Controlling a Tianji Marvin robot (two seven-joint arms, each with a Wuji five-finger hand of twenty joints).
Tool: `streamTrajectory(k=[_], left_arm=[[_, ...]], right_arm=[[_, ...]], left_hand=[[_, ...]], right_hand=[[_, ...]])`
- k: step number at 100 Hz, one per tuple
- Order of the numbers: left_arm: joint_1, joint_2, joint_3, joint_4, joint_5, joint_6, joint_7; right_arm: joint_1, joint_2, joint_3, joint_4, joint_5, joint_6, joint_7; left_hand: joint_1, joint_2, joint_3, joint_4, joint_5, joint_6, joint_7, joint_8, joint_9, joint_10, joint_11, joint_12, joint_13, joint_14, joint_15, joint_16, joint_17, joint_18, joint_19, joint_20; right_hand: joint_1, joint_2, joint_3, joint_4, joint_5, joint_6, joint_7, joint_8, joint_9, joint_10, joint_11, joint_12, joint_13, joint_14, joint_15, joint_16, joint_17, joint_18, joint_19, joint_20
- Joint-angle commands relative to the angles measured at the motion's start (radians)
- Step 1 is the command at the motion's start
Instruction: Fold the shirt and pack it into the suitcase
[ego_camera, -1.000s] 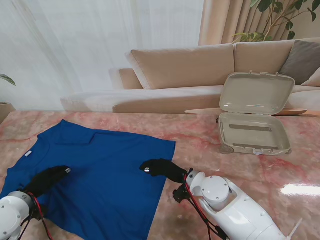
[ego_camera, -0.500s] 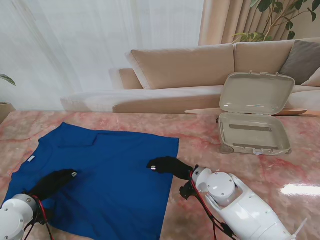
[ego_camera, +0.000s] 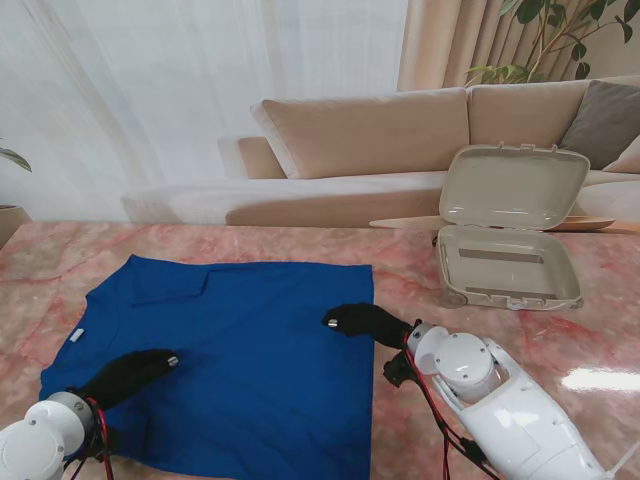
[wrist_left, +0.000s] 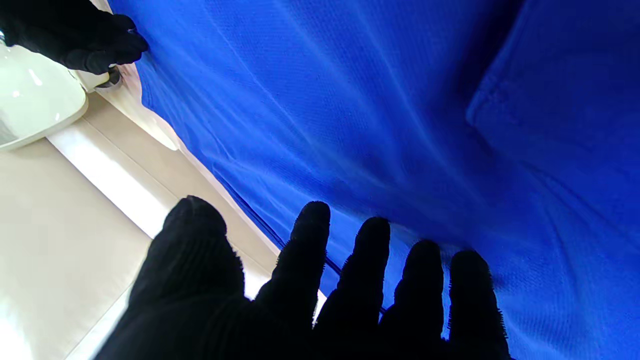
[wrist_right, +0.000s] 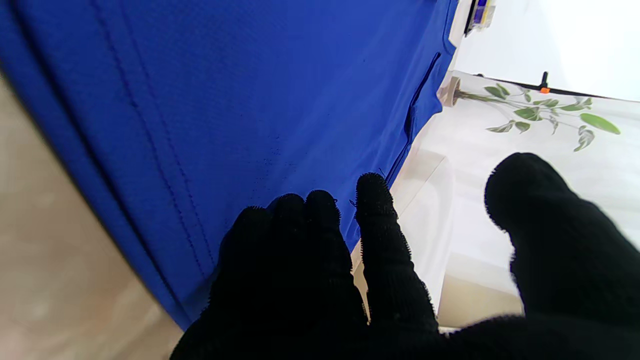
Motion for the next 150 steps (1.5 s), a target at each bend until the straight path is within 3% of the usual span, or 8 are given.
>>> streamTrajectory(k=[1, 33, 63, 86, 103, 127, 150], left_arm=[[0.024, -0.002, 0.019, 0.016, -0.005, 0.021, -0.025], [0.021, 0.013, 0.05, -0.024, -0.011, 0.074, -0.09], [-0.003, 0.008, 0.084, -0.01, -0.087, 0.052, -0.076], [-0.027, 0.014, 0.117, 0.0, -0.101, 0.035, -0.099], [-0.036, 0.01, 0.134, 0.011, -0.112, 0.017, -0.077], [-0.022, 0.008, 0.122, -0.016, -0.098, -0.003, -0.066], [-0.002, 0.002, 0.08, -0.071, -0.073, -0.026, -0.041]], right_arm=[[-0.021, 0.022, 0.015, 0.025, -0.01, 0.03, 0.016], [-0.079, 0.041, 0.128, -0.022, -0.085, 0.102, 0.03], [-0.125, 0.056, 0.184, -0.058, -0.125, 0.128, 0.061], [-0.152, 0.059, 0.217, -0.083, -0.144, 0.15, 0.061], [-0.175, 0.064, 0.249, -0.112, -0.165, 0.168, 0.065], [-0.205, 0.061, 0.279, -0.166, -0.172, 0.159, 0.045], [-0.238, 0.05, 0.304, -0.26, -0.175, 0.121, -0.02]], left_hand=[[0.014, 0.032, -0.021, -0.018, -0.023, -0.025, -0.016, 0.003, 0.0, 0.004, -0.004, 0.01, 0.065, 0.119, 0.062, 0.059, 0.054, 0.216, 0.079, 0.035], [0.021, 0.05, -0.022, -0.018, -0.041, -0.02, -0.029, 0.001, -0.019, 0.004, -0.013, 0.008, 0.038, 0.12, 0.048, 0.058, 0.039, 0.21, 0.064, 0.028], [0.022, 0.052, -0.022, -0.018, -0.043, -0.015, -0.033, 0.002, -0.024, 0.008, -0.013, 0.008, 0.037, 0.122, 0.048, 0.06, 0.039, 0.209, 0.063, 0.03], [0.022, 0.055, -0.022, -0.017, -0.044, -0.014, -0.035, 0.003, -0.025, 0.008, -0.013, 0.008, 0.035, 0.123, 0.047, 0.061, 0.04, 0.209, 0.064, 0.033], [0.02, 0.06, -0.023, -0.018, -0.035, -0.014, -0.031, 0.004, -0.015, 0.011, -0.007, 0.011, 0.042, 0.125, 0.052, 0.064, 0.045, 0.208, 0.07, 0.038], [0.02, 0.058, -0.023, -0.018, -0.033, -0.011, -0.031, 0.004, -0.014, 0.012, -0.007, 0.01, 0.041, 0.126, 0.053, 0.065, 0.043, 0.209, 0.074, 0.04], [0.025, 0.046, -0.022, -0.018, -0.022, -0.01, -0.027, 0.006, -0.004, 0.012, -0.006, 0.01, 0.055, 0.129, 0.059, 0.066, 0.05, 0.21, 0.081, 0.043]], right_hand=[[0.014, 0.003, -0.001, 0.038, -0.001, -0.005, 0.019, 0.009, 0.001, 0.023, 0.012, 0.013, -0.027, 0.063, 0.009, 0.0, -0.013, 0.084, -0.032, -0.038], [0.012, -0.006, 0.01, 0.039, 0.005, -0.009, 0.018, 0.007, 0.011, 0.024, 0.003, 0.01, -0.019, 0.065, 0.002, -0.002, -0.011, 0.088, -0.031, -0.042], [0.011, 0.001, 0.009, 0.037, 0.001, -0.009, 0.014, 0.006, 0.015, 0.024, -0.006, 0.01, -0.013, 0.066, -0.004, -0.002, -0.007, 0.094, -0.029, -0.044], [0.019, 0.012, -0.009, 0.036, 0.003, -0.006, 0.014, 0.006, 0.016, 0.025, -0.004, 0.013, -0.011, 0.064, -0.003, 0.001, -0.004, 0.095, -0.025, -0.042], [0.027, 0.021, -0.026, 0.037, 0.003, -0.002, 0.011, 0.005, 0.015, 0.03, -0.004, 0.013, -0.01, 0.068, 0.001, 0.003, -0.002, 0.098, -0.021, -0.04], [0.032, 0.019, -0.04, 0.04, 0.01, -0.004, 0.008, 0.003, 0.022, 0.033, -0.008, 0.011, -0.007, 0.073, 0.003, 0.004, -0.001, 0.107, -0.018, -0.037], [0.024, 0.003, -0.03, 0.041, 0.019, -0.011, 0.009, 0.003, 0.038, 0.032, -0.013, 0.008, 0.013, 0.08, 0.001, 0.005, 0.014, 0.123, -0.013, -0.034]])
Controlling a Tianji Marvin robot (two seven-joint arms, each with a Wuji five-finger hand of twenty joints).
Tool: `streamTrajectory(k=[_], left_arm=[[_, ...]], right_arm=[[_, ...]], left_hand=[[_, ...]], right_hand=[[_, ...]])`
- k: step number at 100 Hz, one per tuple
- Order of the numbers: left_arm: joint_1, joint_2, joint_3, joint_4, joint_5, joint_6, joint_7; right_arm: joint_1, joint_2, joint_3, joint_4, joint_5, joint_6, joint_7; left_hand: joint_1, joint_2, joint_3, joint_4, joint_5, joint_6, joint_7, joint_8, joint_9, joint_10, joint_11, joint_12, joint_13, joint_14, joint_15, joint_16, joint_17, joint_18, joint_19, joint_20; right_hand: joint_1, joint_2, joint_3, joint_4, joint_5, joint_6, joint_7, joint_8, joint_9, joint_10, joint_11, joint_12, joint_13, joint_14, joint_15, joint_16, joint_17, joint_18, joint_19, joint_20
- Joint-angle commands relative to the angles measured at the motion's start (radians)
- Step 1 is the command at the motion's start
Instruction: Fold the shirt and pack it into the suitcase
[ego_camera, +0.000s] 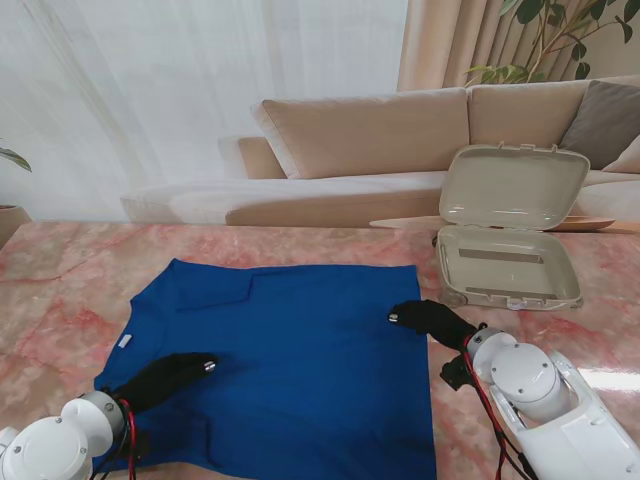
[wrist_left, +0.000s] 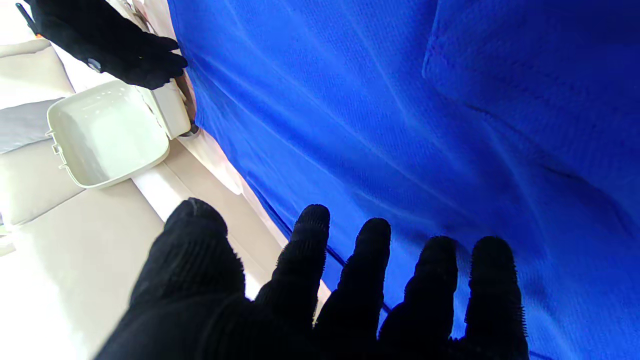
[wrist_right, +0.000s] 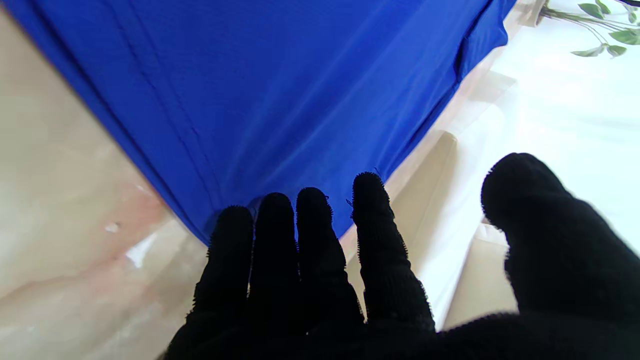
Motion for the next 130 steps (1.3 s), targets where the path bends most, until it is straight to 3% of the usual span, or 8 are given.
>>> streamTrajectory(k=[1, 17, 32, 54, 79, 110, 130], left_arm=[[0.012, -0.003, -0.01, -0.018, 0.006, -0.007, 0.019], [0.002, -0.009, -0.036, -0.047, 0.02, -0.02, 0.046], [-0.057, -0.013, -0.036, -0.028, 0.047, -0.056, 0.078], [-0.223, -0.009, 0.012, 0.103, 0.19, -0.135, 0.122], [-0.363, 0.006, 0.048, 0.222, 0.329, -0.193, 0.112], [-0.477, 0.022, 0.074, 0.335, 0.403, -0.237, 0.075], [-0.549, 0.025, 0.107, 0.43, 0.432, -0.266, 0.093]], right_arm=[[-0.012, -0.007, 0.006, -0.032, -0.004, -0.013, 0.003], [-0.011, -0.012, 0.009, -0.081, -0.028, -0.037, -0.037], [0.027, -0.02, -0.015, -0.081, -0.044, -0.034, -0.073], [0.115, -0.035, -0.079, -0.027, -0.094, -0.021, -0.146], [0.207, -0.05, -0.144, 0.046, -0.159, 0.004, -0.216], [0.305, -0.055, -0.212, 0.136, -0.202, 0.025, -0.226], [0.363, -0.059, -0.258, 0.209, -0.222, 0.021, -0.233]], left_hand=[[0.027, 0.033, -0.022, -0.018, -0.007, -0.01, -0.002, 0.006, 0.004, 0.008, -0.006, 0.01, 0.038, 0.028, 0.031, 0.013, 0.004, 0.031, -0.012, -0.005], [0.04, 0.015, -0.021, -0.018, 0.01, -0.008, 0.003, 0.007, 0.019, 0.012, -0.002, 0.012, 0.06, 0.033, 0.047, 0.024, 0.012, 0.028, 0.01, 0.008], [0.07, -0.038, -0.018, -0.015, 0.016, -0.008, 0.006, 0.009, 0.034, 0.009, 0.004, 0.017, 0.08, 0.022, 0.058, 0.034, 0.015, 0.022, 0.024, 0.018], [0.128, -0.107, -0.012, -0.013, 0.008, -0.015, 0.021, 0.014, 0.021, -0.012, 0.024, 0.027, 0.074, -0.013, 0.04, 0.026, 0.007, -0.01, -0.007, 0.008], [0.152, -0.125, -0.009, -0.016, -0.058, -0.027, 0.021, 0.01, -0.022, -0.024, 0.041, 0.026, 0.046, -0.036, 0.028, 0.015, -0.008, -0.04, -0.033, -0.006], [0.174, -0.156, -0.007, -0.016, -0.111, -0.039, 0.029, 0.002, -0.083, -0.032, 0.051, 0.015, -0.006, -0.062, 0.007, -0.005, -0.025, -0.075, -0.079, -0.032], [0.183, -0.172, -0.004, -0.016, -0.155, -0.05, 0.022, -0.02, -0.135, -0.033, 0.059, 0.003, -0.058, -0.077, -0.004, -0.028, -0.014, -0.111, -0.173, -0.082]], right_hand=[[0.023, -0.011, -0.008, 0.041, 0.018, -0.012, 0.007, 0.003, 0.011, -0.001, -0.007, 0.006, 0.007, 0.001, -0.002, 0.005, 0.006, -0.003, 0.004, -0.019], [0.02, -0.031, 0.009, 0.04, 0.026, -0.012, 0.006, 0.002, 0.028, 0.002, -0.017, 0.004, 0.041, 0.015, -0.001, 0.012, 0.034, 0.019, 0.015, -0.012], [0.028, -0.079, 0.038, 0.038, 0.025, -0.007, 0.005, 0.003, 0.036, 0.003, -0.025, 0.006, 0.069, 0.026, 0.01, 0.036, 0.052, 0.037, 0.041, 0.013], [0.043, -0.212, 0.156, 0.02, 0.016, 0.006, 0.008, 0.011, 0.023, 0.005, 0.004, 0.028, 0.075, 0.026, 0.02, 0.056, 0.06, 0.045, 0.054, 0.034], [0.032, -0.272, 0.23, 0.006, 0.012, 0.001, 0.021, 0.02, -0.004, -0.001, 0.034, 0.032, 0.041, 0.014, 0.022, 0.048, 0.039, 0.039, 0.046, 0.029], [0.025, -0.302, 0.263, -0.001, -0.023, -0.008, 0.023, 0.019, -0.077, -0.014, 0.04, 0.021, -0.062, -0.022, -0.015, 0.013, -0.021, 0.024, -0.013, 0.008], [0.026, -0.322, 0.273, -0.006, -0.046, -0.014, 0.026, 0.017, -0.107, -0.022, 0.044, 0.014, -0.12, -0.037, -0.031, -0.006, -0.055, 0.001, -0.061, -0.004]])
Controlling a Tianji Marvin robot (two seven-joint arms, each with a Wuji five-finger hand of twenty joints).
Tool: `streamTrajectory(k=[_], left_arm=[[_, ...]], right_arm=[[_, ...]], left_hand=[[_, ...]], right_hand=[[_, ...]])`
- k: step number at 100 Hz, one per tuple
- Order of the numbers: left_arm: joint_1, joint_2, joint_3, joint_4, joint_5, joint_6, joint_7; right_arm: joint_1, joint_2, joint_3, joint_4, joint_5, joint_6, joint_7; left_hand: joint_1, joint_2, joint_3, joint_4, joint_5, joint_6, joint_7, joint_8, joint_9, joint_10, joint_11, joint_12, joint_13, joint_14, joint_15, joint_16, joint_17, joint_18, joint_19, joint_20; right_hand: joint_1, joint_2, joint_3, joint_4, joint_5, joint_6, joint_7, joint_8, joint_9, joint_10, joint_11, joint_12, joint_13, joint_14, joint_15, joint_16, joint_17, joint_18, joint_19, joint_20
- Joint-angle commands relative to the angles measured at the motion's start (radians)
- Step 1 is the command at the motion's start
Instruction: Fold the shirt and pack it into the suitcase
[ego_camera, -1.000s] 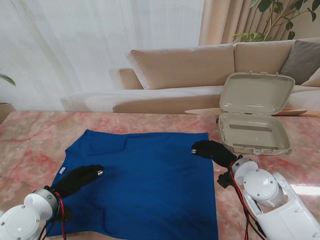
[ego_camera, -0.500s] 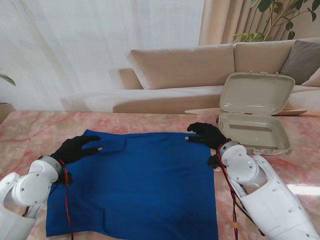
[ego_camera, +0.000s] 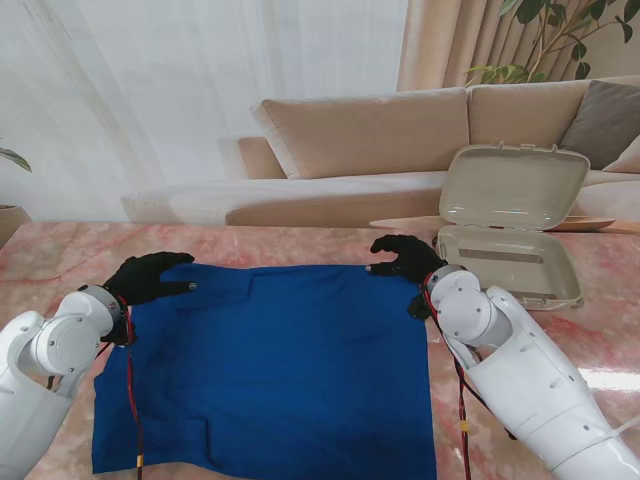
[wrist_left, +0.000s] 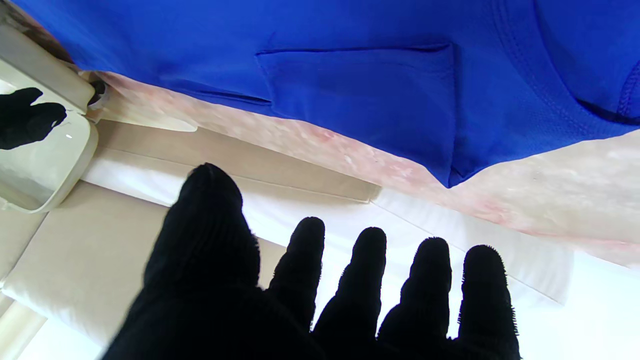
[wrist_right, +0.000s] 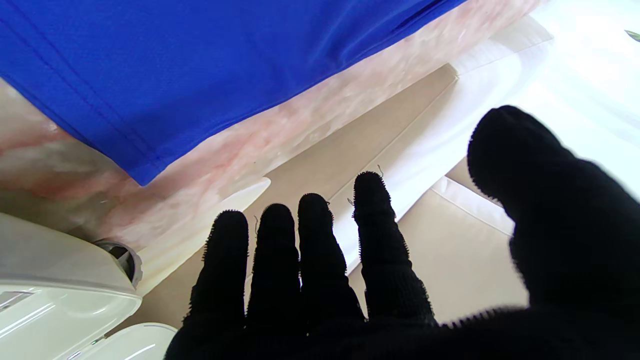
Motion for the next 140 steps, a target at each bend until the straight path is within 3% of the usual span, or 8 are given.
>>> streamTrajectory(k=[1, 40, 62, 72, 93, 110, 118, 140], left_arm=[[-0.023, 0.002, 0.011, 0.033, 0.011, -0.012, 0.015], [-0.165, 0.003, 0.115, 0.232, 0.024, -0.052, 0.058], [-0.232, -0.004, 0.187, 0.334, 0.023, -0.065, 0.109], [-0.259, -0.004, 0.218, 0.376, 0.037, -0.082, 0.135], [-0.321, -0.006, 0.283, 0.452, 0.035, -0.103, 0.154], [-0.364, -0.009, 0.333, 0.504, 0.017, -0.105, 0.156], [-0.384, -0.011, 0.358, 0.53, 0.01, -0.106, 0.159], [-0.428, -0.014, 0.419, 0.588, -0.011, -0.105, 0.155]], right_arm=[[0.015, -0.008, -0.007, 0.026, -0.002, 0.001, 0.01], [0.119, -0.029, -0.102, 0.195, 0.018, -0.014, -0.018], [0.162, -0.043, -0.142, 0.271, 0.043, -0.022, -0.03], [0.174, -0.048, -0.153, 0.292, 0.05, -0.025, -0.034], [0.197, -0.055, -0.174, 0.338, 0.065, -0.035, -0.035], [0.217, -0.062, -0.192, 0.377, 0.078, -0.037, -0.033], [0.226, -0.064, -0.201, 0.395, 0.081, -0.042, -0.032], [0.244, -0.07, -0.223, 0.432, 0.087, -0.051, -0.031]], left_hand=[[0.053, -0.015, -0.002, -0.016, -0.05, -0.032, -0.009, -0.014, -0.04, -0.013, 0.008, -0.015, -0.048, -0.035, -0.019, -0.016, -0.013, -0.029, -0.04, -0.02], [0.052, -0.023, -0.002, -0.016, -0.128, -0.065, -0.051, -0.068, -0.109, -0.028, 0.013, -0.037, -0.113, -0.065, -0.028, -0.04, -0.016, -0.056, -0.16, -0.054], [0.037, -0.014, -0.002, -0.017, -0.182, -0.107, -0.083, -0.12, -0.176, -0.046, -0.043, -0.096, -0.167, -0.091, -0.102, -0.081, -0.019, -0.101, -0.35, -0.078], [0.035, -0.008, -0.003, -0.017, -0.19, -0.109, -0.09, -0.13, -0.181, -0.06, -0.071, -0.113, -0.179, -0.107, -0.146, -0.088, -0.015, -0.133, -0.451, -0.093], [0.039, -0.013, -0.002, -0.017, -0.189, -0.107, -0.088, -0.13, -0.18, -0.057, -0.069, -0.11, -0.186, -0.108, -0.159, -0.084, -0.011, -0.134, -0.477, -0.092], [0.046, -0.017, 0.0, -0.016, -0.176, -0.097, -0.071, -0.12, -0.182, -0.039, -0.062, -0.102, -0.186, -0.081, -0.156, -0.073, -0.009, -0.119, -0.471, -0.071], [0.05, -0.019, 0.0, -0.016, -0.18, -0.091, -0.059, -0.109, -0.189, -0.028, -0.075, -0.099, -0.188, -0.056, -0.145, -0.052, -0.016, -0.099, -0.441, -0.006], [0.055, -0.023, 0.0, -0.016, -0.171, -0.085, -0.044, -0.099, -0.187, -0.021, -0.07, -0.084, -0.178, -0.05, -0.121, -0.034, -0.017, -0.084, -0.409, 0.032]], right_hand=[[-0.012, -0.032, 0.03, -0.007, -0.038, -0.013, 0.011, 0.012, -0.035, -0.022, 0.012, 0.0, -0.041, -0.031, -0.013, -0.021, -0.022, -0.037, -0.025, -0.014], [-0.019, -0.027, 0.031, -0.008, -0.08, -0.015, 0.023, 0.007, -0.093, -0.034, 0.017, -0.011, -0.125, -0.057, -0.017, -0.044, -0.066, -0.066, -0.097, -0.013], [-0.02, -0.021, 0.027, -0.008, -0.086, -0.012, 0.029, 0.004, -0.103, -0.034, 0.024, -0.01, -0.15, -0.066, -0.015, -0.051, -0.077, -0.075, -0.122, -0.009], [-0.022, -0.018, 0.025, -0.007, -0.087, -0.012, 0.032, 0.003, -0.105, -0.033, 0.028, -0.01, -0.158, -0.067, -0.012, -0.053, -0.078, -0.075, -0.129, -0.006], [-0.026, -0.013, 0.021, -0.006, -0.083, -0.012, 0.037, 0.0, -0.106, -0.031, 0.034, -0.011, -0.165, -0.067, -0.003, -0.057, -0.077, -0.079, -0.137, 0.003], [-0.024, -0.017, 0.021, -0.007, -0.083, -0.014, 0.039, -0.002, -0.107, -0.033, 0.035, -0.012, -0.166, -0.067, 0.003, -0.059, -0.079, -0.082, -0.143, 0.009], [-0.024, -0.021, 0.022, -0.007, -0.083, -0.016, 0.04, -0.003, -0.109, -0.034, 0.034, -0.013, -0.166, -0.068, 0.005, -0.06, -0.078, -0.081, -0.145, 0.012], [-0.023, -0.028, 0.026, -0.009, -0.086, -0.019, 0.044, -0.004, -0.116, -0.034, 0.033, -0.015, -0.169, -0.064, 0.008, -0.062, -0.078, -0.078, -0.151, 0.018]])
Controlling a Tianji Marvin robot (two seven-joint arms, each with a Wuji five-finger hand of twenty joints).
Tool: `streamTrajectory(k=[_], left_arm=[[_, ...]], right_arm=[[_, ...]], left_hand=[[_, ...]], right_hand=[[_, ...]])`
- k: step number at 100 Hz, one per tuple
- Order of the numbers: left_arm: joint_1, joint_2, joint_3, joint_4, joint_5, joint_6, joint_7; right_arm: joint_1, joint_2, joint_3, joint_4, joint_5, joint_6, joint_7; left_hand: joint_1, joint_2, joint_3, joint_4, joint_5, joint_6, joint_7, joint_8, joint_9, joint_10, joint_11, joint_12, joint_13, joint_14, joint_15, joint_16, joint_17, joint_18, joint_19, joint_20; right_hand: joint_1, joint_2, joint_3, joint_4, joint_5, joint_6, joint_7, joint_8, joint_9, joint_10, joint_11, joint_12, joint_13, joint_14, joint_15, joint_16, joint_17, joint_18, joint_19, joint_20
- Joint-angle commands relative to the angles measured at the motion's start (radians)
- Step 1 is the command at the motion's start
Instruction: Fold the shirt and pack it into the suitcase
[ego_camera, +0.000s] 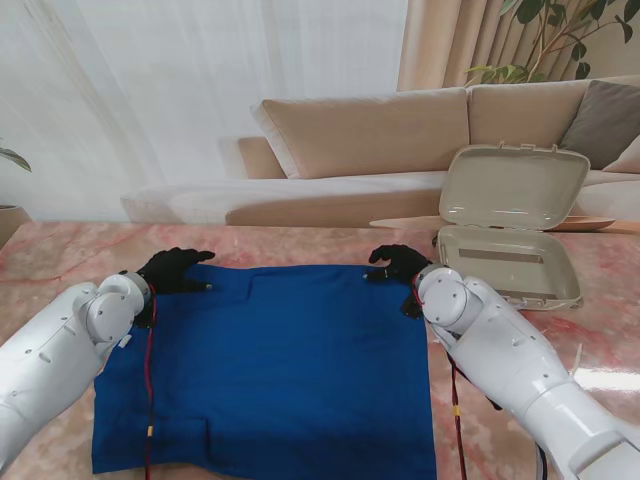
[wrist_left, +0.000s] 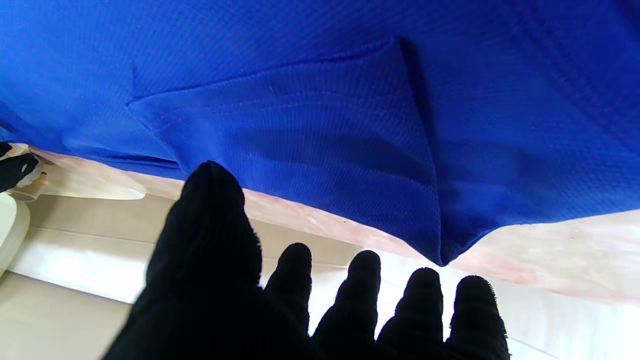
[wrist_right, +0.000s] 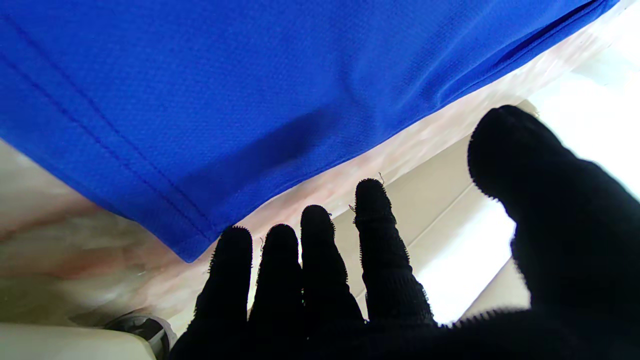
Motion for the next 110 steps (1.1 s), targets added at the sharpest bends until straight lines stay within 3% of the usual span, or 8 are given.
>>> streamTrajectory(k=[1, 57, 60, 64, 85, 95, 106, 110], left_arm=[[-0.011, -0.006, 0.009, 0.013, -0.007, -0.002, -0.005], [-0.035, -0.002, 0.055, 0.049, -0.005, -0.007, -0.02], [-0.033, -0.002, 0.055, 0.048, -0.005, -0.006, -0.021], [-0.032, -0.001, 0.054, 0.045, -0.004, -0.004, -0.022], [-0.028, 0.002, 0.054, 0.041, 0.003, -0.003, -0.031], [-0.025, 0.003, 0.052, 0.037, 0.004, -0.002, -0.037], [-0.021, 0.005, 0.047, 0.032, 0.006, -0.002, -0.043], [-0.02, 0.006, 0.046, 0.031, 0.006, -0.002, -0.046]], right_arm=[[0.004, -0.006, -0.005, 0.017, 0.006, -0.002, 0.015], [0.025, -0.006, -0.039, 0.043, 0.002, -0.011, 0.036], [0.025, -0.006, -0.041, 0.042, 0.001, -0.01, 0.037], [0.026, -0.005, -0.043, 0.043, -0.001, -0.01, 0.039], [0.035, -0.004, -0.055, 0.05, -0.01, -0.006, 0.042], [0.036, -0.003, -0.058, 0.048, -0.015, 0.001, 0.045], [0.037, -0.002, -0.062, 0.047, -0.024, 0.004, 0.042], [0.039, -0.002, -0.065, 0.048, -0.029, 0.003, 0.039]], left_hand=[[0.044, -0.023, -0.002, -0.016, -0.014, -0.002, 0.015, 0.014, -0.044, 0.014, -0.015, 0.013, -0.032, 0.024, 0.003, 0.017, -0.016, 0.014, 0.023, 0.026], [0.071, -0.047, 0.002, -0.016, -0.005, 0.005, 0.073, 0.046, 0.017, 0.039, 0.124, 0.109, 0.145, 0.069, 0.218, 0.138, -0.013, 0.069, 0.501, 0.208], [0.076, -0.051, 0.003, -0.015, -0.004, 0.009, 0.079, 0.049, 0.027, 0.04, 0.13, 0.119, 0.163, 0.068, 0.231, 0.148, -0.013, 0.072, 0.539, 0.21], [0.086, -0.056, 0.005, -0.014, -0.002, 0.013, 0.088, 0.05, 0.045, 0.043, 0.139, 0.131, 0.191, 0.068, 0.254, 0.164, -0.005, 0.077, 0.593, 0.214], [0.117, -0.077, 0.01, -0.013, 0.016, 0.036, 0.135, 0.058, 0.106, 0.043, 0.182, 0.176, 0.26, 0.049, 0.328, 0.217, 0.023, 0.081, 0.712, 0.22], [0.128, -0.086, 0.012, -0.013, 0.036, 0.052, 0.175, 0.072, 0.133, 0.039, 0.212, 0.211, 0.283, 0.044, 0.361, 0.249, 0.035, 0.081, 0.752, 0.228], [0.136, -0.097, 0.014, -0.013, 0.069, 0.079, 0.238, 0.105, 0.186, 0.026, 0.261, 0.261, 0.337, 0.033, 0.416, 0.303, 0.066, 0.085, 0.808, 0.252], [0.141, -0.103, 0.015, -0.013, 0.08, 0.09, 0.268, 0.125, 0.205, 0.019, 0.282, 0.286, 0.358, 0.032, 0.438, 0.328, 0.08, 0.086, 0.83, 0.263]], right_hand=[[-0.019, -0.026, 0.017, -0.009, -0.023, -0.018, 0.022, -0.004, -0.029, -0.022, 0.015, -0.013, -0.035, -0.025, 0.011, -0.023, -0.013, -0.031, -0.022, 0.018], [-0.008, -0.031, 0.026, -0.008, -0.023, -0.01, 0.03, -0.01, -0.026, 0.004, 0.032, -0.009, 0.097, 0.036, 0.08, 0.057, 0.042, 0.021, 0.055, 0.082], [-0.007, -0.031, 0.028, -0.008, -0.021, -0.009, 0.031, -0.011, -0.023, 0.006, 0.038, -0.003, 0.111, 0.041, 0.092, 0.074, 0.233, -0.174, 0.117, 0.105], [-0.006, -0.033, 0.03, -0.008, -0.018, -0.008, 0.033, -0.011, -0.022, 0.01, 0.043, 0.003, 0.125, 0.047, 0.11, 0.094, 0.324, -0.206, 0.085, 0.114], [0.002, -0.045, 0.04, -0.01, 0.002, -0.007, 0.042, -0.011, -0.01, 0.027, 0.072, 0.033, 0.173, 0.067, 0.214, 0.165, 0.422, -0.138, 0.078, 0.247], [0.012, -0.058, 0.052, -0.013, 0.017, -0.008, 0.049, -0.009, 0.002, 0.033, 0.094, 0.056, 0.187, 0.075, 0.28, 0.204, 0.275, 0.033, 0.067, 0.287], [0.025, -0.075, 0.069, -0.015, 0.04, -0.008, 0.06, -0.008, 0.027, 0.041, 0.152, 0.114, 0.207, 0.084, 0.398, 0.271, 0.261, 0.045, 0.231, 0.317], [0.033, -0.085, 0.078, -0.017, 0.049, -0.008, 0.066, -0.006, 0.04, 0.044, 0.173, 0.138, 0.219, 0.088, 0.443, 0.295, 0.409, -0.055, 0.309, 0.313]])
